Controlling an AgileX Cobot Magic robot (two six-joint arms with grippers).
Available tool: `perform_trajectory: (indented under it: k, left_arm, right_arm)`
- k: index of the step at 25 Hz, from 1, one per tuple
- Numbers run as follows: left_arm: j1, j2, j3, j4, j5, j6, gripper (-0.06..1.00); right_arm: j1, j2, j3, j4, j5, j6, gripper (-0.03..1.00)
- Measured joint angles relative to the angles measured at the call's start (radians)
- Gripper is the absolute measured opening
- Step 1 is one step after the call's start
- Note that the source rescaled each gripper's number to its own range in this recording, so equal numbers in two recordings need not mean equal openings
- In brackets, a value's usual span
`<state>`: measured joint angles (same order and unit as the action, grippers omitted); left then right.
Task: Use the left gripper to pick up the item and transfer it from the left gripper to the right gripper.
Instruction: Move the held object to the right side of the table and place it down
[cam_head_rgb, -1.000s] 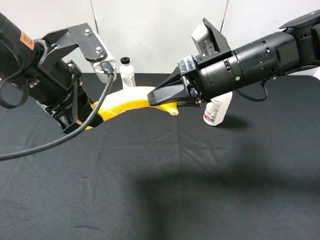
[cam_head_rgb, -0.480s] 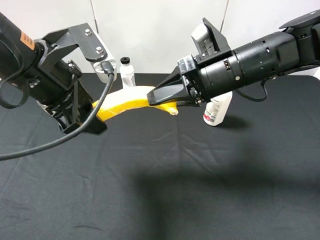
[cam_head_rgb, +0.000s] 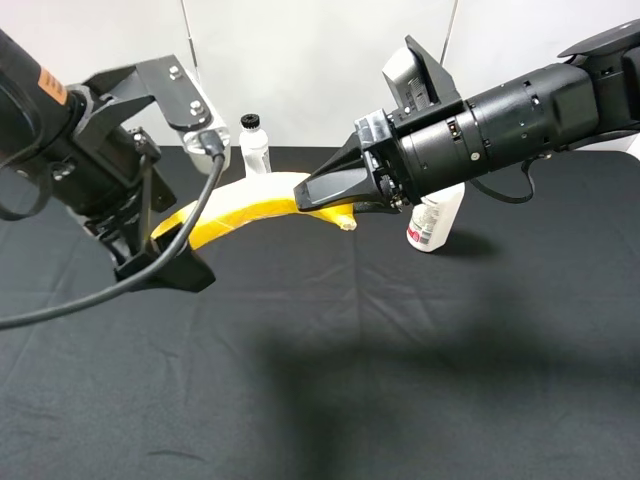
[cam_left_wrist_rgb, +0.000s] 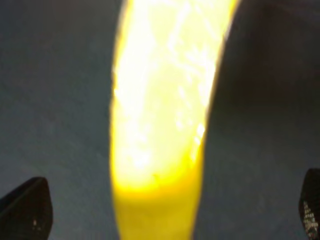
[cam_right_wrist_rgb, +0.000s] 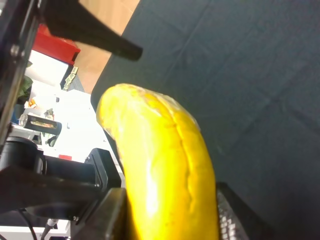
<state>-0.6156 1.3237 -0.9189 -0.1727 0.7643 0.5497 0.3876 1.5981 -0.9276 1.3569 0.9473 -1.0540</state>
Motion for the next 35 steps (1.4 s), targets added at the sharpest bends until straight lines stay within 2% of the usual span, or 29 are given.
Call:
perform_trajectory:
  k: [6, 11, 20, 25, 27, 31, 35]
  left_arm:
    - [0.0, 0.0, -0.112, 0.04, 0.215, -0.124, 0.99]
    - [0.0, -0.011, -0.188, 0.102, 0.335, -0.266, 1.0]
    - [0.0, -0.221, -0.197, 0.141, 0.394, -0.461, 1.0]
    - [0.0, -0.366, -0.197, 0.234, 0.414, -0.55, 1.0]
    - [0.0, -0.418, -0.197, 0.269, 0.414, -0.579, 1.0]
    - [0.0, -0.528, -0.181, 0.29, 0.414, -0.61, 1.0]
    - [0.0, -0.663, -0.075, 0.29, 0.414, -0.632, 1.0]
  right_arm:
    - [0.0, 0.0, 0.0, 0.0, 0.0, 0.008, 0.03]
    - [0.0, 0.0, 0.0, 0.0, 0.0, 0.015, 0.03]
    - [0.0, 0.0, 0.0, 0.0, -0.018, 0.045, 0.03]
    - [0.0, 0.0, 0.0, 0.0, -0.028, 0.053, 0.03]
    - [0.0, 0.0, 0.0, 0.0, -0.034, 0.057, 0.03]
    - [0.0, 0.0, 0.0, 0.0, -0.051, 0.058, 0.03]
    - [0.0, 0.0, 0.0, -0.001, -0.063, 0.068, 0.03]
